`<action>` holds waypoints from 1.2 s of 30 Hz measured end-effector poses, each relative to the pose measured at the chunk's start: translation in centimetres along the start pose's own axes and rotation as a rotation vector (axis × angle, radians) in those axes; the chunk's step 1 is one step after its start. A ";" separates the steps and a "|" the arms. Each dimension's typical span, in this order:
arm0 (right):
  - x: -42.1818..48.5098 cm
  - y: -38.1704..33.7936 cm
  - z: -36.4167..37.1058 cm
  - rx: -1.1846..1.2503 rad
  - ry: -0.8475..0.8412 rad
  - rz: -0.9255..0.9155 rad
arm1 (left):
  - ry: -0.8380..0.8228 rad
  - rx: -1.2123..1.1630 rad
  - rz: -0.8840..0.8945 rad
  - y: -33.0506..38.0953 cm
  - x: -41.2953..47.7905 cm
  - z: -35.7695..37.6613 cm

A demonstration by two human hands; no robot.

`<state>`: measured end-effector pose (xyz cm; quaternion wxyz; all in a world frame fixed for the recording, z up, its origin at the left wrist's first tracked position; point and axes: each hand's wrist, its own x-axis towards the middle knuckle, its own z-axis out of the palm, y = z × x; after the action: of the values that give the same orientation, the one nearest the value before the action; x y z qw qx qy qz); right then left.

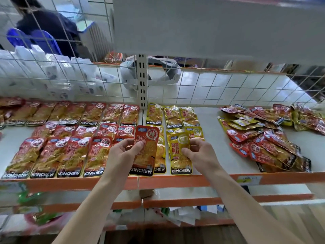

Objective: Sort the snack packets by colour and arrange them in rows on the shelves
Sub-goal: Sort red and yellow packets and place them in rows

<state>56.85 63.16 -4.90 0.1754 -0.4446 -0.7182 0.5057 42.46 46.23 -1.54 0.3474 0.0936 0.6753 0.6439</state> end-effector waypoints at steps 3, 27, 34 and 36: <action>0.3 -0.2 0.4 -0.105 0.019 -0.026 | -0.017 0.007 0.004 -0.2 0.3 -0.2; -1.5 1.6 2.4 -0.549 0.167 -0.364 | 0.004 -0.027 -0.017 -0.6 0.9 -0.2; -1.8 2.2 2.6 -0.592 0.152 -0.402 | -0.002 -0.031 -0.028 -0.9 0.8 -0.2; -1.8 2.3 2.6 -0.599 0.151 -0.406 | -0.016 -0.031 -0.032 -1.0 0.9 -0.4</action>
<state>57.05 60.38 -7.67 0.1865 -0.3606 -0.8931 0.1936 41.89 46.28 -2.84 0.3646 0.0824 0.6638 0.6478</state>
